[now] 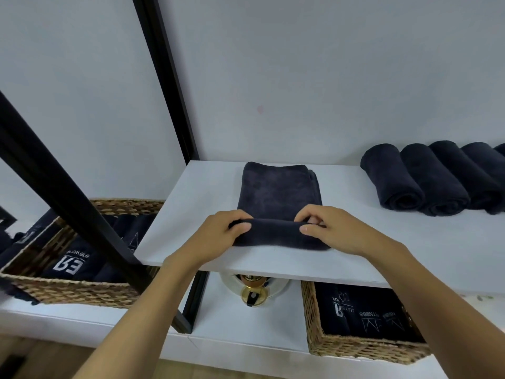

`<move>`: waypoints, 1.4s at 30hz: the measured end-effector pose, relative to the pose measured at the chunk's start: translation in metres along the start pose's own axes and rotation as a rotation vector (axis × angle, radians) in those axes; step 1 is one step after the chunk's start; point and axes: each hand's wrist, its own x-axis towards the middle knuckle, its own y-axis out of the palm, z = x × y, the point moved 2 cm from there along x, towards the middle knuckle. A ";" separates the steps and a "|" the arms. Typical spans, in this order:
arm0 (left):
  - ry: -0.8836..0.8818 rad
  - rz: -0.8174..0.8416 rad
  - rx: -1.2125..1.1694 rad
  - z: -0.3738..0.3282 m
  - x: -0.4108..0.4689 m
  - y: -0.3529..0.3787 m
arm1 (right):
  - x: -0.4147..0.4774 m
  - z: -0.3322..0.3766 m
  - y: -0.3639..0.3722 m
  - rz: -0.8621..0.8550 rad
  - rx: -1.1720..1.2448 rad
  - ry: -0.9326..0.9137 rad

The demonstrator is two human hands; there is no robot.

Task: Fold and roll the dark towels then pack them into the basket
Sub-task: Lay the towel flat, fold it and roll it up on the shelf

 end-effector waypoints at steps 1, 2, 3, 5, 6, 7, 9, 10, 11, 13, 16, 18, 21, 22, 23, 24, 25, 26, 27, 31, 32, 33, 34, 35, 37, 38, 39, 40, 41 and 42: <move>-0.028 0.025 -0.042 0.001 0.008 -0.001 | 0.001 -0.001 0.001 -0.099 -0.060 -0.034; -0.054 0.044 -0.064 0.002 0.014 -0.002 | 0.001 0.000 0.002 -0.243 -0.199 -0.123; -0.080 0.051 -0.083 0.003 0.020 -0.002 | -0.001 0.002 0.004 -0.384 -0.363 -0.229; -0.131 0.043 -0.119 0.004 0.028 -0.004 | -0.005 0.002 0.012 -0.500 -0.569 -0.419; -0.155 0.024 -0.111 0.004 0.031 -0.005 | -0.006 -0.001 0.017 -0.466 -0.594 -0.455; -0.169 -0.018 -0.067 0.003 0.032 -0.006 | -0.006 -0.005 0.021 -0.424 -0.610 -0.452; -0.125 -0.167 0.097 0.003 0.031 -0.007 | -0.002 -0.016 0.023 -0.340 -0.626 -0.391; -0.054 -0.245 0.179 0.003 0.027 -0.006 | 0.000 -0.019 0.022 -0.318 -0.626 -0.358; 0.040 -0.296 0.236 0.003 0.023 -0.003 | 0.002 -0.020 0.020 -0.287 -0.605 -0.324; 0.185 -0.261 0.365 0.006 0.015 0.004 | 0.008 -0.018 0.015 -0.281 -0.476 -0.281; 0.285 -0.235 0.534 0.014 0.012 0.016 | 0.017 -0.016 0.006 -0.200 -0.281 -0.210; 0.225 -0.222 0.391 0.008 0.013 0.016 | 0.018 -0.019 -0.005 -0.068 -0.081 -0.147; 0.068 -0.076 -0.030 0.001 0.018 0.012 | 0.023 -0.028 -0.026 0.104 0.149 -0.076; 0.038 -0.045 -0.100 -0.002 0.022 0.011 | 0.025 -0.030 -0.030 0.115 0.139 -0.081; 0.011 -0.039 -0.122 -0.003 0.027 0.009 | 0.027 -0.031 -0.031 0.092 0.107 -0.103; -0.012 -0.043 -0.102 -0.004 0.031 0.009 | 0.028 -0.030 -0.032 0.017 0.067 -0.148; -0.028 -0.053 -0.048 -0.003 0.036 0.008 | 0.028 -0.031 -0.032 -0.088 0.002 -0.216; -0.043 -0.070 0.010 -0.003 0.039 0.008 | 0.026 -0.030 -0.031 -0.178 -0.070 -0.294; -0.055 -0.093 0.037 -0.002 0.042 0.009 | 0.022 -0.029 -0.028 -0.218 -0.153 -0.354; -0.105 -0.218 -0.098 -0.005 0.046 0.012 | 0.024 -0.041 -0.017 -0.208 -0.299 -0.385; -0.080 -0.284 -0.025 -0.006 0.046 0.013 | 0.028 -0.042 -0.020 -0.207 -0.249 -0.355; -0.029 -0.365 0.098 -0.006 0.045 0.014 | 0.034 -0.042 -0.022 -0.187 -0.174 -0.318; 0.045 -0.431 0.214 -0.006 0.044 0.014 | 0.040 -0.041 -0.024 -0.154 -0.080 -0.276; 0.119 -0.448 0.305 -0.006 0.041 0.016 | 0.045 -0.041 -0.028 -0.114 0.017 -0.219; 0.209 -0.369 0.450 0.003 0.038 0.021 | 0.057 -0.041 -0.035 -0.048 0.168 -0.101; 0.223 -0.322 0.511 0.009 0.038 0.023 | 0.062 -0.041 -0.037 -0.026 0.198 -0.059; 0.222 -0.288 0.529 0.014 0.039 0.024 | 0.067 -0.040 -0.038 -0.011 0.205 -0.029; 0.214 -0.266 0.491 0.017 0.042 0.022 | 0.072 -0.038 -0.039 -0.015 0.201 -0.008; 0.202 -0.250 0.415 0.018 0.045 0.020 | 0.075 -0.037 -0.038 -0.043 0.181 0.000; 0.183 -0.221 0.326 0.018 0.050 0.016 | 0.075 -0.035 -0.037 -0.106 0.142 -0.019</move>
